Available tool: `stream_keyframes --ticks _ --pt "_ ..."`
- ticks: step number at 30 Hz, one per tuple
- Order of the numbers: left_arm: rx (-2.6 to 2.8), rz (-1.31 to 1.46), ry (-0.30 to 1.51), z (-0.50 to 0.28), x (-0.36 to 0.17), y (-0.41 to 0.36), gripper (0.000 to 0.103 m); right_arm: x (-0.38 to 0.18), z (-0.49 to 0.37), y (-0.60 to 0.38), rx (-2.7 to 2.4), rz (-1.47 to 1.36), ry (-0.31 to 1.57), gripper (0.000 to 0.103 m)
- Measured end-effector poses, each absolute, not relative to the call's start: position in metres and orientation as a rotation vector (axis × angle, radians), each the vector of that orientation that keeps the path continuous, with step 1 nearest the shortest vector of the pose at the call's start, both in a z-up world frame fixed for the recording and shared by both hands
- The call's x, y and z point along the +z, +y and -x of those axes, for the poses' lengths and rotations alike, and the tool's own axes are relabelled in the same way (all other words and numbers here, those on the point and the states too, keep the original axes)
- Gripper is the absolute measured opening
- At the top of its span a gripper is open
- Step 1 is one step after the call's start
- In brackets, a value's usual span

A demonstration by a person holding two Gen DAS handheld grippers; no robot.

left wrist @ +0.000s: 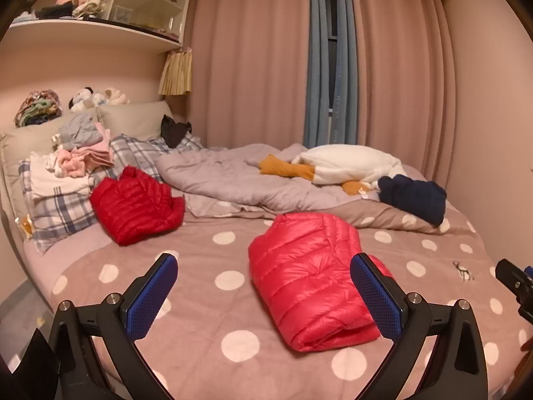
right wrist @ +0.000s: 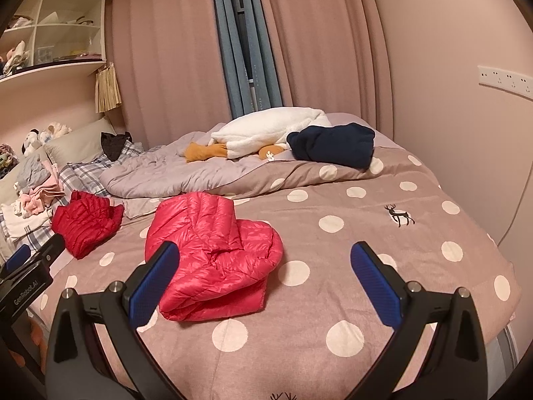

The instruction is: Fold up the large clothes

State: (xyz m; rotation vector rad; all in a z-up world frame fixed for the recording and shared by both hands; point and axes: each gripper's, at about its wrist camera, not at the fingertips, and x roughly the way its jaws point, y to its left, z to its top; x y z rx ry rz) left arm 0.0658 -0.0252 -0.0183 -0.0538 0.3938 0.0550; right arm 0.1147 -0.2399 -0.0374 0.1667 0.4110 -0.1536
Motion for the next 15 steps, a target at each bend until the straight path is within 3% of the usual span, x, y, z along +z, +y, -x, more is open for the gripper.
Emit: stream_keyframes --ticks 15 --pt "0.057 0.049 0.391 -0.0655 -0.0182 -0.0255 0.102 -0.0385 -0.1192 -0.2393 -0.158 -0.157 0.426 0.103"
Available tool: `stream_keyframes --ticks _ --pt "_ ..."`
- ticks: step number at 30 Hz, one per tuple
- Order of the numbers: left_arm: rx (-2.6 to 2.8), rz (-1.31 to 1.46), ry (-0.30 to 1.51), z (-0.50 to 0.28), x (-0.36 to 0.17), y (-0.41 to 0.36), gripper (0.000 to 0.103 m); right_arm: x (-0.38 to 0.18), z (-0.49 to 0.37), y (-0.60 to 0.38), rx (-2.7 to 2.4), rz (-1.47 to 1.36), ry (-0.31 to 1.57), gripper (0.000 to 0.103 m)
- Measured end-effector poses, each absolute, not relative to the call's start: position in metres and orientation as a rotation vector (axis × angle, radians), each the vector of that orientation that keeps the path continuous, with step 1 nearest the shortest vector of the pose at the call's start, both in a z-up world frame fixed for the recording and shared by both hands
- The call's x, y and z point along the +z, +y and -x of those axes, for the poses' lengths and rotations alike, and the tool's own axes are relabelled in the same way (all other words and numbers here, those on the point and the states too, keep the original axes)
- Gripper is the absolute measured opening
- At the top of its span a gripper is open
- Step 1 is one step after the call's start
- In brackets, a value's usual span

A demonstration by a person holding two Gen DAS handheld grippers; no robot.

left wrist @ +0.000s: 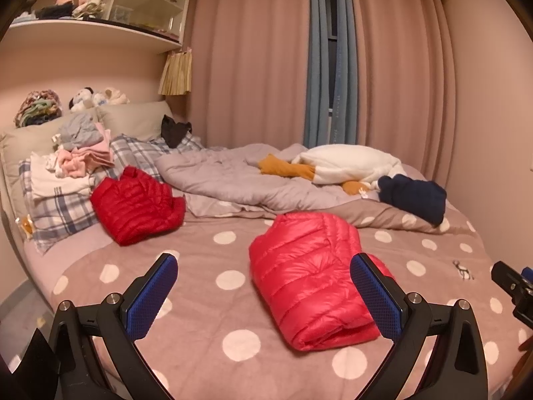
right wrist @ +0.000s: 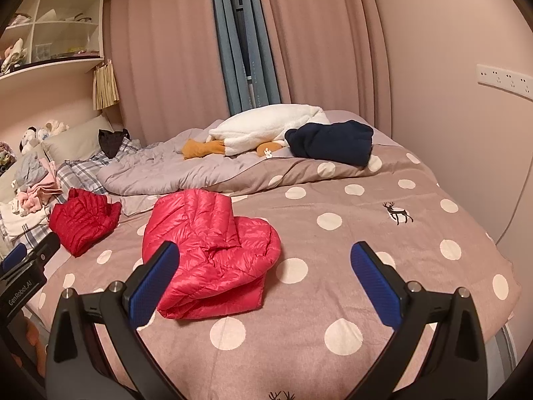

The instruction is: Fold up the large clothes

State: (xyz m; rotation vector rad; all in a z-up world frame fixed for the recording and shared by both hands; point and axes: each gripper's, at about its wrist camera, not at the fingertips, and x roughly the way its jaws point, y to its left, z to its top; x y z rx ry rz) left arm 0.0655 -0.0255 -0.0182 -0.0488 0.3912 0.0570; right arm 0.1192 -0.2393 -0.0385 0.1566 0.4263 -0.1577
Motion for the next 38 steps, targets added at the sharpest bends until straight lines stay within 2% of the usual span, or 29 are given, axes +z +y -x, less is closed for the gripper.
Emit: stream_keyframes --ticks 38 --pt "0.047 0.026 0.416 -0.0683 -0.0186 -0.0297 0.102 -0.0434 -0.1240 -0.2440 -0.192 -0.191 0.448 0.103"
